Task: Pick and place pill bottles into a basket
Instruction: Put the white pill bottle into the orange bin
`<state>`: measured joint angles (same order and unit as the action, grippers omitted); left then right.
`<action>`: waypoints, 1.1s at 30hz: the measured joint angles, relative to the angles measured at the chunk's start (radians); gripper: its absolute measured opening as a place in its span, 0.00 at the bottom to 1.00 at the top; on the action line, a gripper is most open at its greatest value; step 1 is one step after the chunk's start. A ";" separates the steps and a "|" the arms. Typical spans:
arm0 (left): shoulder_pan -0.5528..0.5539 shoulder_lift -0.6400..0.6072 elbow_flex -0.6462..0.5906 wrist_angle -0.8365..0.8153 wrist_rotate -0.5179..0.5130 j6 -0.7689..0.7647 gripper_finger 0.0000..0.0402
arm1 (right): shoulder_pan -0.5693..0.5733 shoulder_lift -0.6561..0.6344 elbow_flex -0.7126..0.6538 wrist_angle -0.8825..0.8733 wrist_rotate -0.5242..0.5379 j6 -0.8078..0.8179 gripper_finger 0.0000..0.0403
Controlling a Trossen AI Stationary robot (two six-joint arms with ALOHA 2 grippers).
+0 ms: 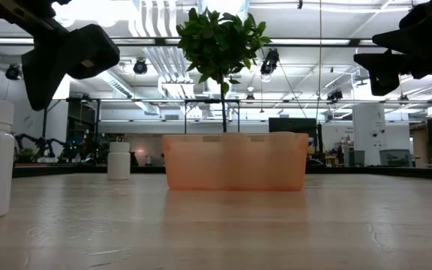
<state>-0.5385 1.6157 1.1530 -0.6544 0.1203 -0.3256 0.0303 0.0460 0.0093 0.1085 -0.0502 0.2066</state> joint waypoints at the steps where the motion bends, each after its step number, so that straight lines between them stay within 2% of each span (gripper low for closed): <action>1: 0.000 0.000 0.000 0.001 0.000 0.000 0.65 | 0.000 0.000 0.000 0.000 0.000 0.000 0.50; 15: 0.000 0.000 -0.074 0.074 -0.001 -0.009 0.65 | 0.000 0.000 0.000 0.000 0.000 0.000 0.50; 33: 0.000 0.000 -0.106 0.152 -0.006 -0.018 0.65 | 0.000 0.000 0.000 0.000 0.000 0.000 0.50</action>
<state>-0.5385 1.6161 1.0466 -0.5025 0.1143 -0.3431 0.0305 0.0460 0.0093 0.1085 -0.0504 0.2068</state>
